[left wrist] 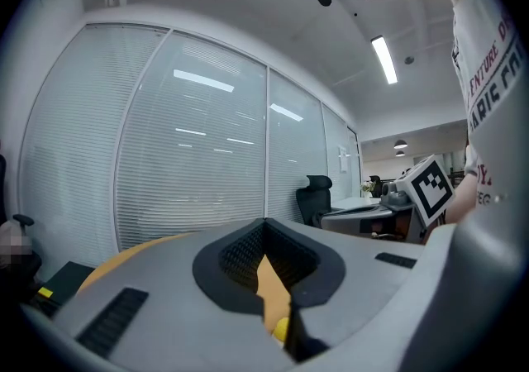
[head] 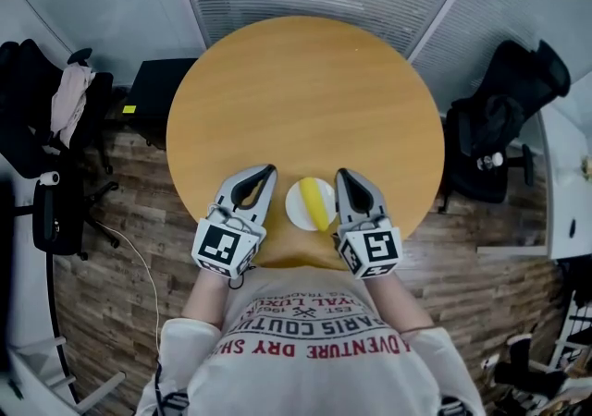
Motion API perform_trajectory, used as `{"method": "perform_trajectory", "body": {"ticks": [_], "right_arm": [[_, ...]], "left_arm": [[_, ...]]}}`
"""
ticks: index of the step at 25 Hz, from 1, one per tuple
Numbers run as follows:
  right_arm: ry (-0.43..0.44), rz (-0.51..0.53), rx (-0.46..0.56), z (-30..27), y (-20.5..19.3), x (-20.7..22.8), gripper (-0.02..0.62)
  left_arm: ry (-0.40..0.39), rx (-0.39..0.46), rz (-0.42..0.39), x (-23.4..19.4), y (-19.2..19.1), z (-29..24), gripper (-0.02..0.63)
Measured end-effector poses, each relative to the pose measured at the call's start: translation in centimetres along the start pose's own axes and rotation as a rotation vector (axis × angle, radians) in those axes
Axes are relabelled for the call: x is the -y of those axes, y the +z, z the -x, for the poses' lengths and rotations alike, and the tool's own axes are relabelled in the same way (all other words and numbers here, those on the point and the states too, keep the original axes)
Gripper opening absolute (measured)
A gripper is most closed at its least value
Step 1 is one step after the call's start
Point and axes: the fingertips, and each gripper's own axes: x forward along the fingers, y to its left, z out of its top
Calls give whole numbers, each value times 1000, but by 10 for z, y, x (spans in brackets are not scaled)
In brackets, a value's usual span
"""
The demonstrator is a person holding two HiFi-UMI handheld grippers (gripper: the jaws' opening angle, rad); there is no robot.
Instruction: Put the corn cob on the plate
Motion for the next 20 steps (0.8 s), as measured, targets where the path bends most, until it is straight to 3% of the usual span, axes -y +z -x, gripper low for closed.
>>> {"method": "perform_trajectory", "body": {"ticks": [20], "right_arm": [[42, -11, -22, -3, -9, -9, 29]], "left_arm": [[19, -5, 18, -6, -8, 1, 32]]}}
